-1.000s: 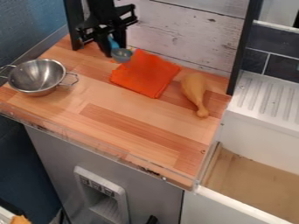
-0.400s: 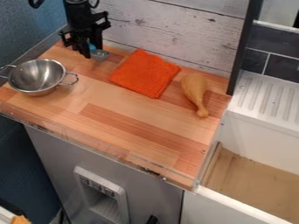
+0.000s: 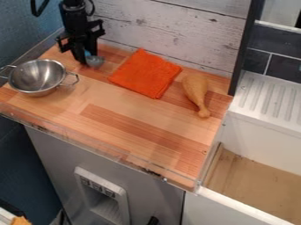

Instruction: Move the blue spoon to the upper left of the table

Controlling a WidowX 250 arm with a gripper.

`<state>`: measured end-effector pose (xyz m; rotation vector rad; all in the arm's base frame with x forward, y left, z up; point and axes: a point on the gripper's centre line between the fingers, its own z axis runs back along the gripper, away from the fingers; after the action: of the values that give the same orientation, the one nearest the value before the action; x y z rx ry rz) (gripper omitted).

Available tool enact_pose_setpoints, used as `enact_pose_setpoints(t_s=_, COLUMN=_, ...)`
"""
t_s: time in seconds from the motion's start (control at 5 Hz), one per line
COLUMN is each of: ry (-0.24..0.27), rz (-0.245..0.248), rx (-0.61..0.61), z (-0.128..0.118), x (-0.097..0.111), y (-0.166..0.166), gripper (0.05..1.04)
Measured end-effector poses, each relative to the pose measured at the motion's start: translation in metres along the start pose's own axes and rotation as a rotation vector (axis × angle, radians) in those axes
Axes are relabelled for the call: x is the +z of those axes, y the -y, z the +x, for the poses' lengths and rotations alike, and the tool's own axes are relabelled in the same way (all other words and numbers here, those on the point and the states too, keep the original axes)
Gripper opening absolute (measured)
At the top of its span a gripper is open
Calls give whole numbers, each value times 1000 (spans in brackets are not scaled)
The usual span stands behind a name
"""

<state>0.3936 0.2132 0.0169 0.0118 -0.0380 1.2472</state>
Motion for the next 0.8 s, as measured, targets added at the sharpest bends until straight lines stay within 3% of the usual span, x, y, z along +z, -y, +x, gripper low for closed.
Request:
enact_pose_setpoints(t_s=0.2, ry=21, rz=19, rx=1, z=-2, x=-6, y=-2, gripper=401)
enact_pose_setpoints(t_s=0.6, ry=9, rz=24, rx=-18, z=-7, x=-6, y=-1, gripper=964)
enact_pose_setpoints(t_s=0.8, ry=22, rz=25, rx=-59, z=-18, x=-1, y=6, gripper=1004)
